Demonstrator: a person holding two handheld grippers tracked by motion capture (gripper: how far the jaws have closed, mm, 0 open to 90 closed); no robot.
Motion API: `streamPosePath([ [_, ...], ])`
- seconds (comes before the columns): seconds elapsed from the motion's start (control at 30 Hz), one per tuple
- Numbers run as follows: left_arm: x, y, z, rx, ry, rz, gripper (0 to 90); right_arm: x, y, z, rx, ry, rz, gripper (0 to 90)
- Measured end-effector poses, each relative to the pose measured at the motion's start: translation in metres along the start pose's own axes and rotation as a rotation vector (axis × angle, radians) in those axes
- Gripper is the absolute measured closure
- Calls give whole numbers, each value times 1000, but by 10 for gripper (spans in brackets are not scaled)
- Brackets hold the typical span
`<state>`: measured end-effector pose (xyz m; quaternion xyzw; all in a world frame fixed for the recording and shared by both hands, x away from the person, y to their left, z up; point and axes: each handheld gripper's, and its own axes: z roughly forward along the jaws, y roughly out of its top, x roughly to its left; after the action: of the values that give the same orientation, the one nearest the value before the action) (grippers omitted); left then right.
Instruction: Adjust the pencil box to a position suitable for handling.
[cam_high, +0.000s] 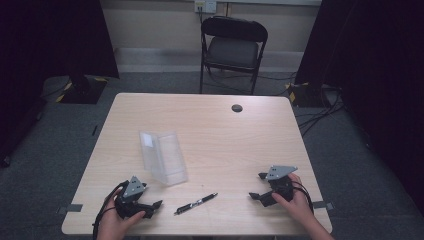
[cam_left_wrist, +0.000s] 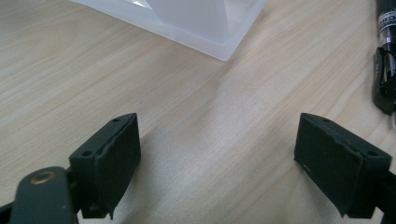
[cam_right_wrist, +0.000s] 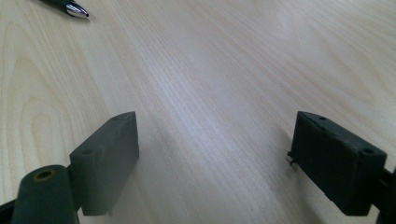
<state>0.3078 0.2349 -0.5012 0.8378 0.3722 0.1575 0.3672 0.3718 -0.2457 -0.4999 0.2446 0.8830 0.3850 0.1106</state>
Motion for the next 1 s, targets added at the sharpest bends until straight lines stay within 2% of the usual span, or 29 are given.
streamPosePath([
  [0.23, -2, 0, 1, -6, 16, -20, 146, 0, 0, 0, 0, 0, 0, 145],
  [0.3, -3, 1, 0, -11, 27, -33, 171, 0, 0, 0, 0, 2, -1, 145],
  [0.37, -3, 2, -1, -8, 25, -26, 188, 0, 0, 0, 0, 2, -1, 145],
  [0.4, -6, 4, -2, -16, -5, -48, 266, 0, 0, 0, 0, 4, -2, 144],
  [0.47, -7, 5, -2, -16, -10, -36, 251, 0, 0, 0, -1, 2, -3, 144],
  [0.53, -15, 10, -3, -21, -37, -32, 251, -1, 0, 0, 0, 4, -4, 144],
  [0.57, -15, 10, -3, -21, -37, -32, 252, -1, 0, 0, 0, 4, -4, 144],
  [0.8, -32, 23, -3, -28, -99, 16, 293, -1, 0, 0, 0, 5, -4, 145],
  [1.0, -35, 29, -4, -40, -112, 34, 306, -1, 0, 0, 0, 4, -5, 144],
])
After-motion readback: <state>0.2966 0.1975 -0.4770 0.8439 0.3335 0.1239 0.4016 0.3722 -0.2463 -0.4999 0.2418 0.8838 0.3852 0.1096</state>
